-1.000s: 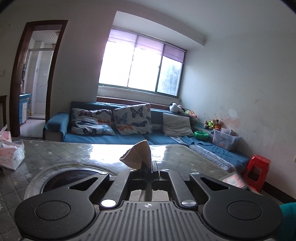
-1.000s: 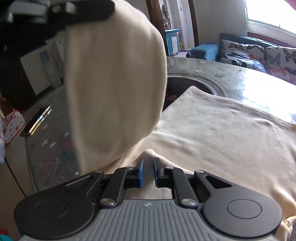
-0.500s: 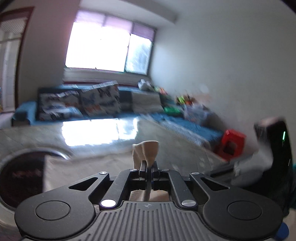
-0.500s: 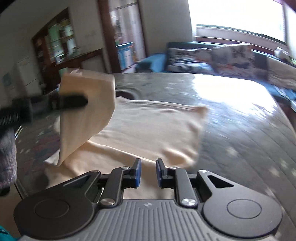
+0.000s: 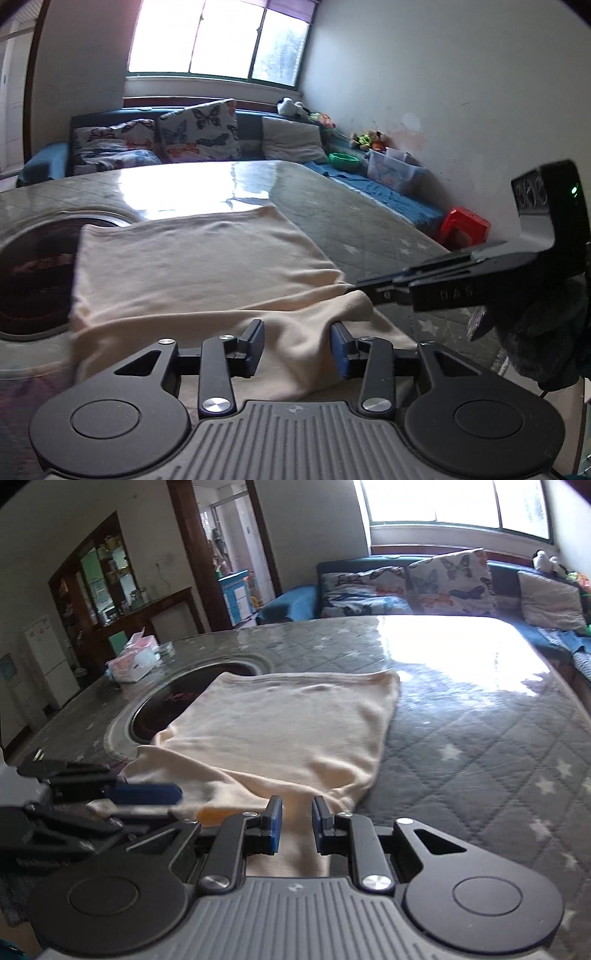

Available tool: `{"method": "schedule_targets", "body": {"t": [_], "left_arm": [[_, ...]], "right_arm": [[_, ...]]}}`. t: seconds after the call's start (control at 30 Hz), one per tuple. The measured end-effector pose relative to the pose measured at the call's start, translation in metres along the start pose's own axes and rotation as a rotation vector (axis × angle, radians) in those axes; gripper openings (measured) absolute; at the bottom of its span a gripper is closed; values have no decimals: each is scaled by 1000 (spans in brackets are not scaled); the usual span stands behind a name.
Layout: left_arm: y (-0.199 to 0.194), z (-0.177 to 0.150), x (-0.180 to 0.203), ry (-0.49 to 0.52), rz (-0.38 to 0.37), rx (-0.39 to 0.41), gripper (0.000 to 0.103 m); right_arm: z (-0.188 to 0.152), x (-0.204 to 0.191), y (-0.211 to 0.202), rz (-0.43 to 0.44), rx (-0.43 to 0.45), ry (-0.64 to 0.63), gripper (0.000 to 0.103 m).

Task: Fold clothes

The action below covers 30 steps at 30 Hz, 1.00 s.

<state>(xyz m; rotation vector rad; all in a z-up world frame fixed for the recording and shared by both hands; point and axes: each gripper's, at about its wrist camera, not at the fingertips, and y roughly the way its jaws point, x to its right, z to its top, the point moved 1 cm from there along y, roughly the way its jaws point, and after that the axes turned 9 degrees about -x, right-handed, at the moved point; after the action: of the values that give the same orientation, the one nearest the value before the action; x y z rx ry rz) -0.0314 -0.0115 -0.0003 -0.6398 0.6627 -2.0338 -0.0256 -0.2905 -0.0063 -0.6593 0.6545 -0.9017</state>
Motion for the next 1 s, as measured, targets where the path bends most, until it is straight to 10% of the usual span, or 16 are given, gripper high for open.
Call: {"method": "schedule_targets", "body": {"t": [1.0], "left_arm": [[-5,2,-57,-41,159,5,54]], "right_arm": [[7,-14,17,-48,16,-32,6]]}}
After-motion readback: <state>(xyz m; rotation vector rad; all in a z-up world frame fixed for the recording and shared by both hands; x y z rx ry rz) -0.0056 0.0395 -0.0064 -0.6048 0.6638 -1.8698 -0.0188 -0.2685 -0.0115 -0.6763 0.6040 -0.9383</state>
